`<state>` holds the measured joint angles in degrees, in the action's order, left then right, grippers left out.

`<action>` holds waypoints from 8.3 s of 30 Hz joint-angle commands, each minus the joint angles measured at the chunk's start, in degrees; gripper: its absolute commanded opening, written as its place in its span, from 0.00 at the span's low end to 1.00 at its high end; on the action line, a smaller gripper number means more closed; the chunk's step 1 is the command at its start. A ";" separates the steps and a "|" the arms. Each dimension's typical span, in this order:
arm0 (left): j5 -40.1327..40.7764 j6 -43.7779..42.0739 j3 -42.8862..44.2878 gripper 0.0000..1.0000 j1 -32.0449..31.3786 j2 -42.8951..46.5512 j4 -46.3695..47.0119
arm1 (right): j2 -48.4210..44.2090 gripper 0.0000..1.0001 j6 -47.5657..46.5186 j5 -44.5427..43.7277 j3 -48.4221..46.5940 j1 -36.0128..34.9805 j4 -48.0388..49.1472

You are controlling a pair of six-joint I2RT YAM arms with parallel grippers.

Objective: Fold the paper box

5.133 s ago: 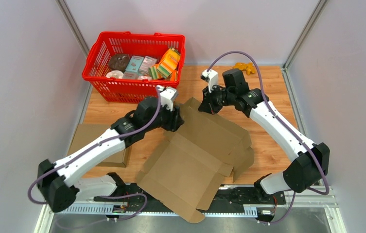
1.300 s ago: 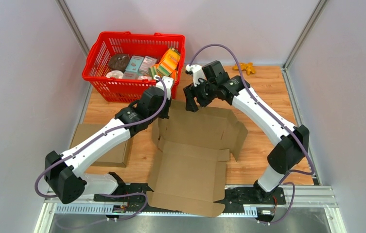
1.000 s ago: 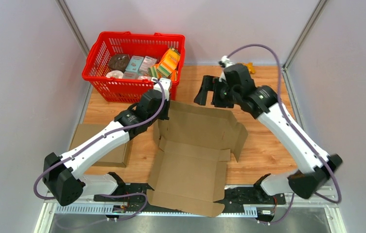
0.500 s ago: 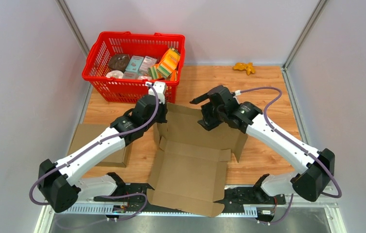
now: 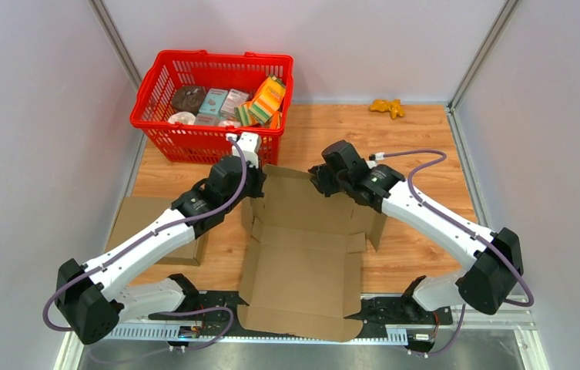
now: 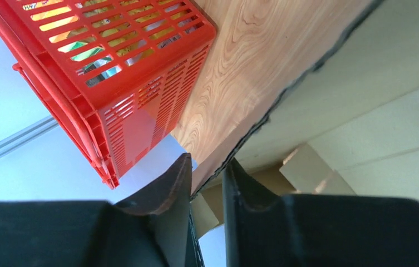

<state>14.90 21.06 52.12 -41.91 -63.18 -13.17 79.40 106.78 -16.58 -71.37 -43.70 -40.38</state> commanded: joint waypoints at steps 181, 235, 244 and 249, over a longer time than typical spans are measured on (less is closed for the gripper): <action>25.37 4.34 -24.78 0.60 -16.73 -13.29 45.25 | -7.24 0.00 -21.45 12.18 35.08 8.37 59.63; 38.19 6.18 -19.07 0.00 -14.52 -17.68 36.20 | -14.80 1.00 -87.08 22.13 7.59 17.16 -3.32; 38.10 6.19 -19.07 0.00 -14.51 -17.59 36.11 | -4.70 0.87 -87.89 20.98 -4.65 20.15 -6.37; 38.28 6.10 -19.25 0.00 -14.43 -17.42 36.46 | -5.13 0.83 -83.77 24.40 -0.18 20.24 -3.48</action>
<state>54.00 26.63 33.54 -56.45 -82.00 23.86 75.26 21.17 5.04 -73.03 -23.42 -43.59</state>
